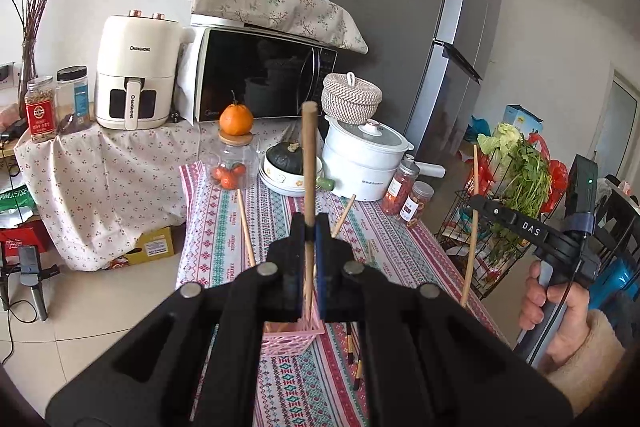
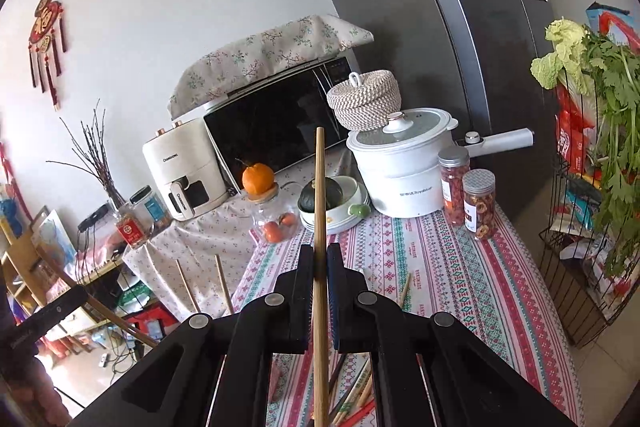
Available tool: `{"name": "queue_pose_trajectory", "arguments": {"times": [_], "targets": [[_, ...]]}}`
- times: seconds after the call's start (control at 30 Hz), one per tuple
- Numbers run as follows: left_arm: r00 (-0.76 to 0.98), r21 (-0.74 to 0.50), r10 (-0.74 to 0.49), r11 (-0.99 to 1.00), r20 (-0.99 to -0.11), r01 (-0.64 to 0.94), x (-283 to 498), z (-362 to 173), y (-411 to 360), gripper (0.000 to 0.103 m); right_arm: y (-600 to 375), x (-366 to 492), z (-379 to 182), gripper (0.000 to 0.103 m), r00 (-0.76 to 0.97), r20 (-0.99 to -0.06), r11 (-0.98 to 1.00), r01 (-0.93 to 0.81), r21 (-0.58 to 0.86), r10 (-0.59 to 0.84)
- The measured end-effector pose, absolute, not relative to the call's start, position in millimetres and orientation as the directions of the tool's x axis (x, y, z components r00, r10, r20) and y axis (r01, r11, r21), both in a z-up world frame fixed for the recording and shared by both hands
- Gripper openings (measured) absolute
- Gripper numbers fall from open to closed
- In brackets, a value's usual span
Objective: Organize utensils
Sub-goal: 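Carry the chopsticks over the pink basket with both tools, then lower the chopsticks into the basket and open both tools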
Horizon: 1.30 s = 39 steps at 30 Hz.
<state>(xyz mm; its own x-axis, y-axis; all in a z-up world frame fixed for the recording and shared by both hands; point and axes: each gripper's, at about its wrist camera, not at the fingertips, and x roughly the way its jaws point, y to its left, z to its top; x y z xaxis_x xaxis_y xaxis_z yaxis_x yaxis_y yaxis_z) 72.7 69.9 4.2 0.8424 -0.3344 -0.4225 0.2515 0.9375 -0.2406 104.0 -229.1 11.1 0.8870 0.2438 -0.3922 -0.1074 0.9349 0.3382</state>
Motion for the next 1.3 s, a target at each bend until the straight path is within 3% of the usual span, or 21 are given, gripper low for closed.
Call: {"name": "queue_pose_trajectory", "arguments": {"times": [0.37, 0.57, 0.63, 0.7, 0.77, 0.87, 1.0, 1.3], "targets": [[0.742, -0.181, -0.275, 0.961, -0.611, 0.207, 134.3, -49.5, 56.1, 0.005, -192.8, 110.0, 6.6, 0.006, 0.896, -0.359, 0.943, -0.157, 0.293, 0.260], [0.718, -0.167, -0.263, 0.965, -0.644, 0.204, 147.9, -62.7, 50.8, 0.005, -168.9, 110.5, 7.5, 0.006, 0.896, -0.328, 0.936, -0.211, 0.281, 0.300], [0.730, -0.164, -0.258, 0.966, -0.633, 0.199, 149.7, -64.3, 52.3, 0.013, -160.4, 111.0, 6.2, 0.006, 0.892, -0.327, 0.935, -0.226, 0.272, 0.311], [0.741, -0.171, -0.253, 0.968, -0.622, 0.186, 149.7, -63.6, 55.6, 0.041, -152.4, 111.9, 4.9, 0.006, 0.889, -0.329, 0.935, -0.239, 0.262, 0.319], [0.753, -0.188, -0.255, 0.966, -0.607, 0.176, 147.1, -58.8, 59.7, 0.049, -145.4, 112.3, 3.5, 0.006, 0.885, -0.330, 0.933, -0.252, 0.257, 0.329], [0.761, -0.216, -0.273, 0.960, -0.589, 0.177, 138.0, -49.3, 67.7, 0.052, -135.6, 112.3, 2.3, 0.006, 0.882, -0.326, 0.931, -0.268, 0.247, 0.340], [0.760, -0.211, -0.249, 0.966, -0.600, 0.150, 126.6, -44.9, 80.2, 0.066, -121.3, 114.1, 0.7, 0.006, 0.883, -0.314, 0.929, -0.282, 0.241, 0.350], [0.676, -0.167, -0.190, 0.981, -0.712, 0.100, 117.5, -73.7, 107.0, 0.070, -80.6, 125.9, 0.5, 0.006, 0.906, -0.262, 0.936, -0.285, 0.208, 0.334]]}}
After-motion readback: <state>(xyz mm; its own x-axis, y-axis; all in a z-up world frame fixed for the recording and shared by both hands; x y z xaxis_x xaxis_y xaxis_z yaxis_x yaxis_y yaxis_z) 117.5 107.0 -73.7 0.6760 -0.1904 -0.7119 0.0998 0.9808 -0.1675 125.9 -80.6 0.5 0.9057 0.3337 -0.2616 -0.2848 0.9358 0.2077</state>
